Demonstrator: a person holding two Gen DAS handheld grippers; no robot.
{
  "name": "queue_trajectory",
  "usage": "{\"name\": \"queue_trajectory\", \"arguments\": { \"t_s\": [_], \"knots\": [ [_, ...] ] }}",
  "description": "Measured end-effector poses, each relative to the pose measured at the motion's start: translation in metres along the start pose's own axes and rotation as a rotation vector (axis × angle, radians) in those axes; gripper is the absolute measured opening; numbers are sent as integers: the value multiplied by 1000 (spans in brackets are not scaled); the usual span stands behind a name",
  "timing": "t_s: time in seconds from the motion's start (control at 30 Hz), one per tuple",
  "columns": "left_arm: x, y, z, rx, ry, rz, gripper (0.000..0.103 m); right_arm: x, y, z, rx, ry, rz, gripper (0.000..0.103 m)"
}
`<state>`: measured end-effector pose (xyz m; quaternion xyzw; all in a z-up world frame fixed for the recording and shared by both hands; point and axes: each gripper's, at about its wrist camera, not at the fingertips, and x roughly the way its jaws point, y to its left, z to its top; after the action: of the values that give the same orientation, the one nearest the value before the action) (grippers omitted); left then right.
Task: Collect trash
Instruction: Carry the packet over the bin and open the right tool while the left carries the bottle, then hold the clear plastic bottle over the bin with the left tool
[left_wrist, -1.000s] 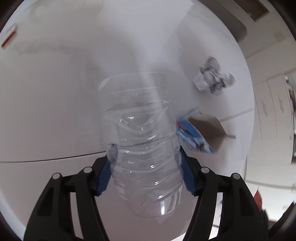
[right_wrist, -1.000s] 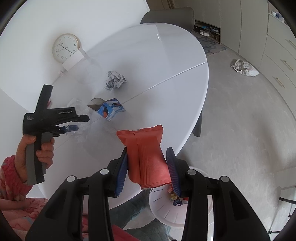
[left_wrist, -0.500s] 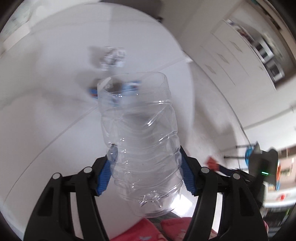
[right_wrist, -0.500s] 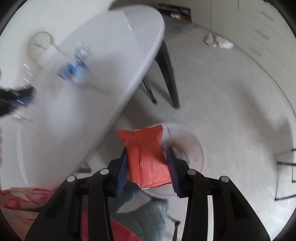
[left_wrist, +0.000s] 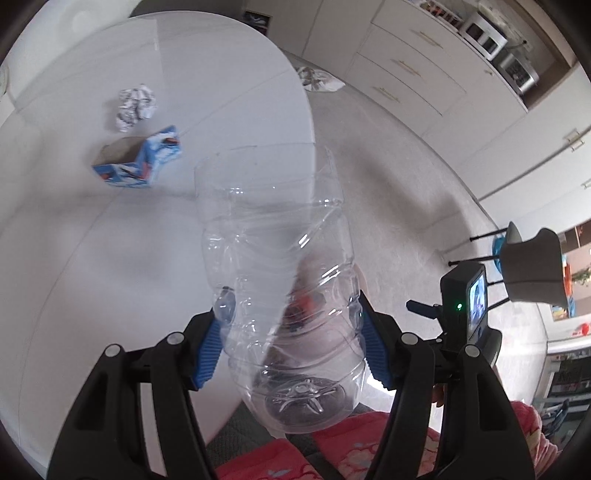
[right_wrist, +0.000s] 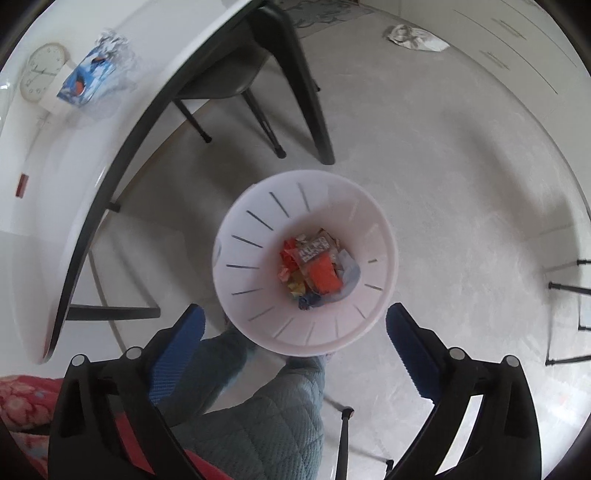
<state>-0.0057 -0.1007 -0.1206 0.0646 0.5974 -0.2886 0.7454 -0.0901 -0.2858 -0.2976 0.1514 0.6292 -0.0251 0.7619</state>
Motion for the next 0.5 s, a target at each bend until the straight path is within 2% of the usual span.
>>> {"name": "queue_trajectory", "arguments": {
  "t_s": [0.23,0.4,0.5],
  "knots": [
    [37,-47,-5,123,57,-29,62,-26,-44,-19,97,-35,-28,99],
    [94,-79,-14,214,160,-44,62,-42,-79,-34,179,-58,-45,99],
    [143,-87,-21,236,235,-34,62,-47,-96,-45,233,-64,-39,99]
  ]
}}
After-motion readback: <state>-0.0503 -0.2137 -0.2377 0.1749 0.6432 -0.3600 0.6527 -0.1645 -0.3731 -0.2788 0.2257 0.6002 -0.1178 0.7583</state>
